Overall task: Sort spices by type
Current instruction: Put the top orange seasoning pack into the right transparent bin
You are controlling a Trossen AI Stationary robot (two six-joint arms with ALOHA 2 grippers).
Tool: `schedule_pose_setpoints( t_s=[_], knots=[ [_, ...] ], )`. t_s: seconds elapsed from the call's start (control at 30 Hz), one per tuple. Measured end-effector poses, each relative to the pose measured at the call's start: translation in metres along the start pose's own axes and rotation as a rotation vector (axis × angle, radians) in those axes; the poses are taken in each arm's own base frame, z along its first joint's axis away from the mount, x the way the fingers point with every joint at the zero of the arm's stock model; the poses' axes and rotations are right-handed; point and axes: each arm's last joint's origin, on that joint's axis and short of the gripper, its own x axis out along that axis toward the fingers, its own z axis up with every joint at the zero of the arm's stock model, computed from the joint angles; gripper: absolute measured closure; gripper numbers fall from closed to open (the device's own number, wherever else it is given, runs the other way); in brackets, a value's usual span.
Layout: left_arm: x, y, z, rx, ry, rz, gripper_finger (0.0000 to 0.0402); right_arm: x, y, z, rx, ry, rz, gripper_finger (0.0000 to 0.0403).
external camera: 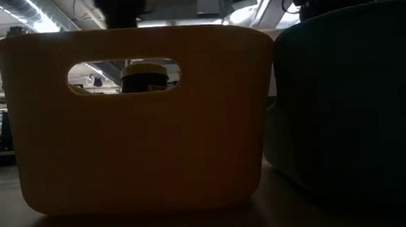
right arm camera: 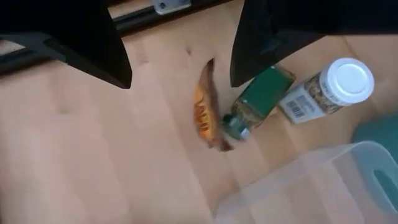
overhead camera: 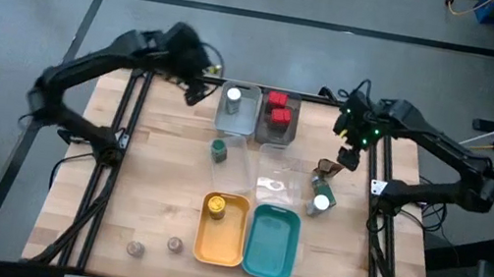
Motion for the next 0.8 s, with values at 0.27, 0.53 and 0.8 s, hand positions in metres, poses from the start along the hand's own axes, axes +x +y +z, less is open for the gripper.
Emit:
schedule_pose_setpoints(
  t_s=[0.27,0.53,0.8],
  knots=[
    [-0.017,-0.019,-0.071,-0.096,-0.161,-0.024,0.0169,0.026,-0.002,-0.005,-0.034,-0.004,0.003,0.0130],
    [-0.007,-0.033,-0.122,-0.155,-0.183,-0.068,0.0169,0.041,-0.002,-0.009,-0.070,0.011,0.042,0.0130],
    [0.007,-0.038,-0.150,-0.186,-0.261,-0.078,0.0169,0.058,-0.003,-0.013,-0.078,0.012,0.069,0.0130]
  ],
)
